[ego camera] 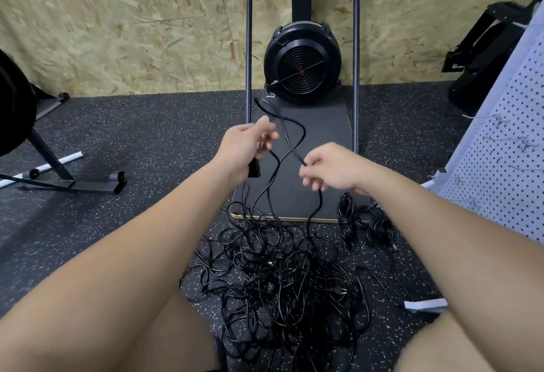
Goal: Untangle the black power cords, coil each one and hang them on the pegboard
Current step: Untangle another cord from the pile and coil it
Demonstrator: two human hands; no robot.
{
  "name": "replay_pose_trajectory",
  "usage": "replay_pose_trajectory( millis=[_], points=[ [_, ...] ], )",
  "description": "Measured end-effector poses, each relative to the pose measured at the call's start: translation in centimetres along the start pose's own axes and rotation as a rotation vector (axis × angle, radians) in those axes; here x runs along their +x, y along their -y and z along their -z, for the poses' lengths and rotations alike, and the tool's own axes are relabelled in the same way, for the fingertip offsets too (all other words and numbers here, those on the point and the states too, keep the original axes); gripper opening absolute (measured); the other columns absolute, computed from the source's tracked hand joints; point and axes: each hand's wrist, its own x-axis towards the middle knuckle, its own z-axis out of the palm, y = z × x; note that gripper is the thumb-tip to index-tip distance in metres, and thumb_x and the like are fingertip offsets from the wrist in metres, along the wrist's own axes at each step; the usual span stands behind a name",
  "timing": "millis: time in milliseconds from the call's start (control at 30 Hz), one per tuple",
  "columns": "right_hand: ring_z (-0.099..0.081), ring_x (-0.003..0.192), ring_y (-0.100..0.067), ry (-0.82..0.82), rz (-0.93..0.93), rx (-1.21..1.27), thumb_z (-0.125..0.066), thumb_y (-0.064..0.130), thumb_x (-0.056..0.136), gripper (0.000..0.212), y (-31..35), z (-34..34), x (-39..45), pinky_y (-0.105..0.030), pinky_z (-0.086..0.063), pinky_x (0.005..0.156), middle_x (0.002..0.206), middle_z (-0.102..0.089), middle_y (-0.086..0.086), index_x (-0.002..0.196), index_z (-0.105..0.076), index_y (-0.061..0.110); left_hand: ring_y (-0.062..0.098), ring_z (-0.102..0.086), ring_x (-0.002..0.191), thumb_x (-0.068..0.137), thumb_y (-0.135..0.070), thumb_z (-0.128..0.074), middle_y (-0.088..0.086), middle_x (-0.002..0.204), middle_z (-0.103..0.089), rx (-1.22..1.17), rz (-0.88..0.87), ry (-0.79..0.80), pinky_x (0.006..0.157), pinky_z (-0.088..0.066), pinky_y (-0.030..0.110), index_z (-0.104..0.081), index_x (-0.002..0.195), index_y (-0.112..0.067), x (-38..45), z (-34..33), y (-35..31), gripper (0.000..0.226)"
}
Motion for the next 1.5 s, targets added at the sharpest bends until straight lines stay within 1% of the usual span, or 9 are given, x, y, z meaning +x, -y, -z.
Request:
replay_pose_trajectory(
  millis=[133, 300, 400, 600, 700, 800, 967, 1200, 1500],
  points=[
    [-0.069, 0.064, -0.012, -0.393, 0.040, -0.031, -0.064, 0.024, 0.105, 0.024, -0.1, 1.7, 1.3, -0.036, -0.056, 0.066, 0.082, -0.080, 0.005, 0.084, -0.076, 0.021, 0.013, -0.056, 0.063, 0.112, -0.030, -0.057, 0.003, 0.084, -0.074, 0.287, 0.142, -0.052, 0.055, -0.038, 0.026, -0.075, 0.116, 0.003, 0.1, 1.7, 0.8, 0.038],
    [-0.080, 0.085, -0.018, -0.444, -0.011, 0.144, -0.066, 0.016, 0.105, 0.016, -1.9, 1.1, 3.8, -0.042, -0.066, 0.086, 0.107, -0.083, -0.008, 0.100, -0.081, 0.019, 0.015, -0.045, 0.058, 0.113, -0.021, -0.047, 0.008, 0.082, -0.060, 0.355, 0.213, 0.022, 0.052, -0.034, 0.028, -0.078, 0.111, 0.006, -0.2, 4.2, 1.2, 0.041],
    [-0.072, 0.119, -0.019, -0.332, -0.011, 0.056, -0.063, 0.020, 0.107, 0.056, -1.8, 1.0, 4.6, -0.031, -0.055, 0.085, 0.162, -0.054, 0.009, 0.161, -0.051, 0.024, 0.015, -0.044, 0.059, 0.114, -0.024, -0.048, 0.005, 0.080, -0.056, 0.404, 0.207, 0.135, 0.053, -0.035, 0.026, -0.078, 0.113, 0.006, -0.9, 5.3, 0.9, 0.042],
    [-0.049, 0.150, -0.008, 0.042, 0.213, -0.065, -0.074, 0.013, 0.104, 0.067, 0.8, -1.9, 4.8, -0.029, -0.038, 0.124, 0.164, -0.052, 0.009, 0.164, -0.047, 0.022, 0.017, -0.050, 0.066, 0.117, -0.029, -0.041, 0.001, 0.077, -0.057, 0.307, 0.221, 0.366, 0.064, -0.042, 0.031, -0.076, 0.119, 0.007, -2.2, 5.4, -0.1, 0.050],
    [-0.060, 0.131, 0.009, 0.093, 0.314, 0.007, -0.076, 0.011, 0.102, 0.047, 1.7, -3.0, 4.8, -0.013, -0.040, 0.112, 0.144, -0.068, 0.015, 0.145, -0.062, 0.026, 0.020, -0.056, 0.068, 0.118, -0.029, -0.038, 0.005, 0.079, -0.061, 0.172, 0.198, 0.380, 0.068, -0.050, 0.031, -0.073, 0.114, 0.004, -3.1, 4.3, -1.2, 0.048],
    [-0.072, 0.094, -0.010, 0.045, 0.249, 0.076, -0.073, 0.022, 0.105, 0.006, 1.4, -3.2, 4.7, -0.033, -0.051, 0.086, 0.102, -0.082, 0.011, 0.109, -0.074, 0.026, 0.020, -0.052, 0.064, 0.118, -0.037, -0.041, 0.005, 0.075, -0.058, 0.116, 0.182, 0.371, 0.063, -0.048, 0.029, -0.071, 0.101, -0.006, -3.7, 3.7, -1.9, 0.047],
    [-0.069, 0.067, -0.022, -0.133, 0.114, 0.281, -0.070, 0.021, 0.107, 0.022, 0.8, -1.8, 3.1, -0.043, -0.059, 0.071, 0.077, -0.071, -0.009, 0.093, -0.074, 0.004, 0.019, -0.038, 0.058, 0.113, -0.028, -0.045, 0.002, 0.070, -0.045, 0.126, 0.230, 0.424, 0.058, -0.036, 0.030, -0.060, 0.089, -0.015, -4.4, 2.5, -2.4, 0.031],
    [-0.068, 0.060, -0.017, -0.329, 0.038, -0.245, -0.075, 0.053, 0.098, 0.043, -1.5, -0.2, 1.8, -0.033, -0.054, 0.062, 0.065, -0.075, 0.004, 0.070, -0.076, 0.020, 0.017, -0.053, 0.059, 0.116, -0.030, -0.049, 0.004, 0.073, -0.061, 0.366, 0.335, 0.446, 0.057, -0.045, 0.027, -0.065, 0.087, -0.014, -5.4, 1.8, -2.3, 0.037],
    [-0.064, 0.075, -0.018, 0.241, 0.113, -0.373, -0.071, 0.030, 0.102, 0.006, -4.0, -1.9, -0.7, -0.042, -0.056, 0.078, 0.095, -0.078, -0.001, 0.104, -0.075, 0.033, 0.012, -0.050, 0.063, 0.111, -0.024, -0.045, -0.001, 0.079, -0.059, -0.147, 0.218, 0.250, 0.056, -0.037, 0.023, -0.073, 0.126, 0.000, -5.1, -0.5, -1.7, 0.039]
  ],
)
